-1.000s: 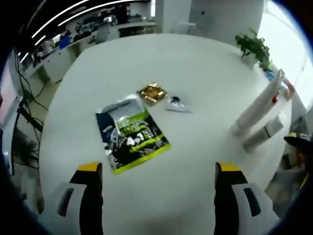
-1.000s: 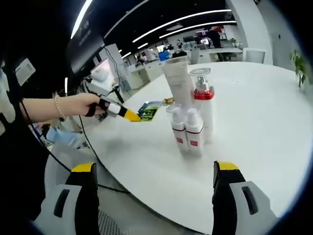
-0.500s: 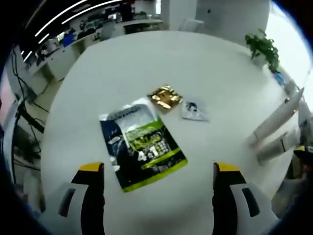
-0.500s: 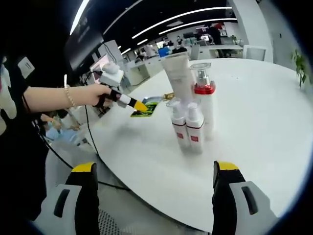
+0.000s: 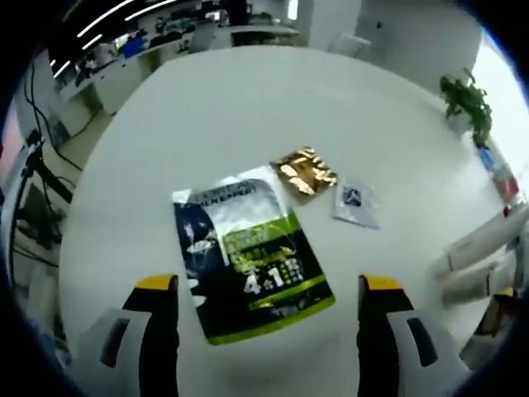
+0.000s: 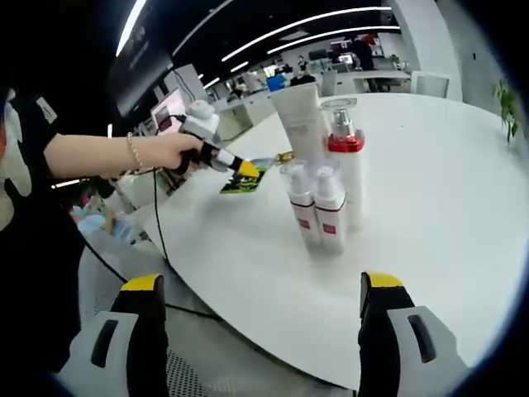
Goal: Arrange the skincare products in the storage area until every visible bottle or jar stands upright without overlapping.
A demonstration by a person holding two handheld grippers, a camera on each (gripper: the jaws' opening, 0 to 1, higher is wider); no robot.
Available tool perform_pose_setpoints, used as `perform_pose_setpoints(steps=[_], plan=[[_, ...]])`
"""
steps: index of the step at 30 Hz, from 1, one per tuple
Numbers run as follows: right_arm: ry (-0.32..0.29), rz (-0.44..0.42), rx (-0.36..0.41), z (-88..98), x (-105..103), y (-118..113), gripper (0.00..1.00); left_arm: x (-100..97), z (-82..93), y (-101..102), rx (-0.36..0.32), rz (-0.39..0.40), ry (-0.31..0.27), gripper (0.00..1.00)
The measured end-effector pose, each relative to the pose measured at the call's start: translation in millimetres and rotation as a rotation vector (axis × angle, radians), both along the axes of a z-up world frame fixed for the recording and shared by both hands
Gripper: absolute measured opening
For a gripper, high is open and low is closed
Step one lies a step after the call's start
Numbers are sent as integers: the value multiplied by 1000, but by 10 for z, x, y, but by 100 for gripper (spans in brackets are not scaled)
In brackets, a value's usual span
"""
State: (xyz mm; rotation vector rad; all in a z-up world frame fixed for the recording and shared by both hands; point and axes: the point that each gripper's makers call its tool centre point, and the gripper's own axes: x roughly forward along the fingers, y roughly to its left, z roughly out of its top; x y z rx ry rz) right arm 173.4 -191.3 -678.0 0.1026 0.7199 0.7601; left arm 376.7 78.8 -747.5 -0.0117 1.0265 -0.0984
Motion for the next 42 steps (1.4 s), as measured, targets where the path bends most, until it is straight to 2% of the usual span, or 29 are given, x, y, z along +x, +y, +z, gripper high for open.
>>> perform_pose_setpoints(steps=[8,28,32,33,37,42], plan=[[8,-6,6,-6,8,-1,97,89,-11,-5,4,19,-11,79],[17,-8,11,-23,14,-13,96,98,-162,52,30,33,42,76],[20,-7,9,-30,11,-12,96,84,-234,86,19,69,62,74],[21,-7,8,-36,11,-15,96,100,-228,117,47,61,49,72],[23,-9,9,-50,14,-30,96,97,-204,121,50,46,43,72],[26,-7,6,-58,11,-28,96,146,-212,146,53,46,3,70]])
